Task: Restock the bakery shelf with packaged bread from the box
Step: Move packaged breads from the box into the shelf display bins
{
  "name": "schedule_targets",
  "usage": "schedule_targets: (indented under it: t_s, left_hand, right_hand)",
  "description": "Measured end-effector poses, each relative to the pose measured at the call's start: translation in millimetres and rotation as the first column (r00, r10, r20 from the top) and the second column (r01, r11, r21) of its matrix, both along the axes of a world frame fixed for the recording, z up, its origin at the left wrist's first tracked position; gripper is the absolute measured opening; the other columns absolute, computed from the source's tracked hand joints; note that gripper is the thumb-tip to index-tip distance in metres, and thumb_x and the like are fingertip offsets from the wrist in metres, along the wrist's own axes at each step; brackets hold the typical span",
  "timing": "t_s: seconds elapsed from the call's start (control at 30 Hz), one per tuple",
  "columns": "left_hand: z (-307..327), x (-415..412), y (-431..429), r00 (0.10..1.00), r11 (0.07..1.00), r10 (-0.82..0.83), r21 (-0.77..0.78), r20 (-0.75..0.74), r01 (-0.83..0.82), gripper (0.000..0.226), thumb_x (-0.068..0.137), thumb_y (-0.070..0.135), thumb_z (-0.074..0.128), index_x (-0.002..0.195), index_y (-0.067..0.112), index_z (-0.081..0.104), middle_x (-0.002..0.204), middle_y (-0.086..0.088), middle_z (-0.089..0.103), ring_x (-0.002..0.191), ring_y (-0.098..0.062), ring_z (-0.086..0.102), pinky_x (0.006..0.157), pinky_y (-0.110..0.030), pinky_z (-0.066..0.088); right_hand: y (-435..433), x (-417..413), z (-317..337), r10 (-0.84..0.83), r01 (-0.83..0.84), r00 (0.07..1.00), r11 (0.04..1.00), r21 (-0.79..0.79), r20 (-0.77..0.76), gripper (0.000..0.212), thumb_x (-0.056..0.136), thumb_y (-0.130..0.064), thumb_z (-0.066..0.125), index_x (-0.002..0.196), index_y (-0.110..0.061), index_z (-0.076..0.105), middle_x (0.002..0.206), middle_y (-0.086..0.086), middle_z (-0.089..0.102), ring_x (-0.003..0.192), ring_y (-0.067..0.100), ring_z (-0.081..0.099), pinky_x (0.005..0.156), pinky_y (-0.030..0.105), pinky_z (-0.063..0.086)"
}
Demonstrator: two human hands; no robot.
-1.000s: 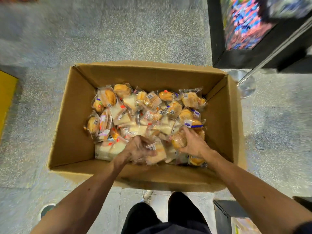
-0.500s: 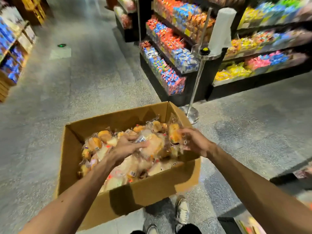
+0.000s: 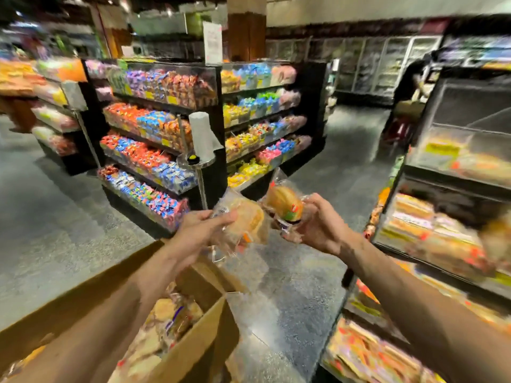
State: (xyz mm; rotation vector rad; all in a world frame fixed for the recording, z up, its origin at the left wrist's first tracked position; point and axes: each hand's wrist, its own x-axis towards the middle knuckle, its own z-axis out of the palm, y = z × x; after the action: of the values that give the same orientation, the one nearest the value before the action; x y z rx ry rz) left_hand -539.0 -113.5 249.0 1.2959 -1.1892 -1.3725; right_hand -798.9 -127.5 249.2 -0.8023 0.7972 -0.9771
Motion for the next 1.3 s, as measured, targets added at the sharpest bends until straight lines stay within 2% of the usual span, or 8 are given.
schedule_targets:
  t_s: [0.23, 0.37, 0.47, 0.6, 0.8, 0.9, 1.1, 1.3]
  left_hand:
    - [29, -193, 25, 0.974, 0.974, -0.223, -0.042, -0.048, 0.221, 0.016, 0.078, 0.025, 0.079, 0.072, 0.011, 0.074, 0.068, -0.003, 0.073, 0.060, -0.010, 0.067, 0.060, -0.022, 0.053]
    - [30, -297, 54, 0.939, 0.944, -0.329, 0.002, -0.103, 0.331, 0.021, 0.078, 0.026, 0.077, 0.088, 0.008, 0.074, 0.079, -0.009, 0.075, 0.076, -0.022, 0.067, 0.078, -0.035, 0.054]
    - [25, -372, 80, 0.903, 0.906, -0.419, 0.020, -0.096, 0.423, 0.022, 0.080, 0.026, 0.076, 0.089, 0.006, 0.073, 0.074, -0.007, 0.075, 0.069, -0.019, 0.067, 0.068, -0.030, 0.051]
    - [22, -461, 114, 0.846, 0.847, -0.521, 0.055, -0.116, 0.529, 0.031, 0.082, 0.027, 0.077, 0.104, 0.006, 0.073, 0.081, -0.004, 0.076, 0.071, -0.013, 0.067, 0.072, -0.024, 0.047]
    - [13, -571, 148, 0.749, 0.743, -0.654, 0.092, -0.109, 0.663, 0.034, 0.079, 0.029, 0.078, 0.105, 0.007, 0.073, 0.098, -0.007, 0.076, 0.087, -0.015, 0.067, 0.074, -0.021, 0.041]
    - [4, -624, 160, 0.689, 0.683, -0.715, 0.093, -0.117, 0.725, 0.033, 0.080, 0.032, 0.078, 0.104, 0.009, 0.074, 0.093, -0.003, 0.076, 0.086, -0.012, 0.066, 0.071, -0.021, 0.037]
    - [-12, -728, 178, 0.592, 0.572, -0.793, 0.161, -0.141, 0.804, 0.074, 0.045, 0.054, 0.088, 0.106, 0.014, 0.075, 0.101, -0.003, 0.077, 0.110, -0.022, 0.065, 0.113, -0.040, 0.034]
    - [-18, -838, 187, 0.519, 0.493, -0.840, 0.179, -0.159, 0.852, 0.040, 0.079, 0.033, 0.078, 0.106, 0.003, 0.072, 0.083, -0.003, 0.075, 0.075, -0.010, 0.067, 0.069, -0.021, 0.043]
  right_hand:
    - [94, -173, 23, -0.196, 0.195, 0.981, 0.975, -0.103, 0.001, 0.097, 0.060, -0.089, 0.052, 0.119, -0.015, 0.070, 0.116, 0.013, 0.068, 0.102, 0.028, 0.060, 0.089, 0.045, 0.046]
    - [162, -265, 28, -0.244, 0.252, 0.967, 0.959, -0.126, 0.077, 0.102, 0.049, -0.079, 0.077, 0.126, -0.013, 0.066, 0.121, 0.017, 0.065, 0.107, 0.031, 0.060, 0.094, 0.050, 0.047]
    - [216, -326, 29, -0.357, 0.356, 0.934, 0.923, -0.145, 0.024, 0.086, 0.065, -0.057, 0.083, 0.136, -0.014, 0.059, 0.138, 0.020, 0.056, 0.123, 0.035, 0.055, 0.107, 0.056, 0.040]
    - [276, -389, 23, -0.622, 0.613, 0.775, 0.783, -0.106, -0.116, 0.051, 0.084, -0.019, 0.071, 0.128, 0.003, 0.059, 0.133, 0.026, 0.058, 0.109, 0.034, 0.062, 0.092, 0.041, 0.052]
    - [351, -473, 7, -0.828, 0.829, 0.546, 0.556, -0.061, -0.128, 0.015, 0.094, -0.026, 0.061, 0.097, -0.011, 0.066, 0.088, 0.007, 0.071, 0.057, 0.012, 0.062, 0.068, 0.033, 0.053]
    - [379, -512, -9, -0.879, 0.888, 0.448, 0.459, -0.036, -0.166, 0.025, 0.097, -0.035, 0.059, 0.102, -0.011, 0.063, 0.089, 0.007, 0.069, 0.065, 0.016, 0.067, 0.064, 0.035, 0.058]
    - [415, -591, -34, -0.927, 0.945, 0.326, 0.324, 0.040, -0.188, 0.049, 0.095, -0.042, 0.060, 0.128, -0.006, 0.061, 0.121, 0.018, 0.067, 0.094, 0.026, 0.064, 0.064, 0.032, 0.057]
    - [426, -679, -36, -0.909, 0.941, 0.336, 0.333, 0.055, -0.245, 0.038, 0.091, -0.035, 0.065, 0.117, -0.007, 0.068, 0.114, 0.013, 0.071, 0.087, 0.021, 0.065, 0.071, 0.031, 0.054]
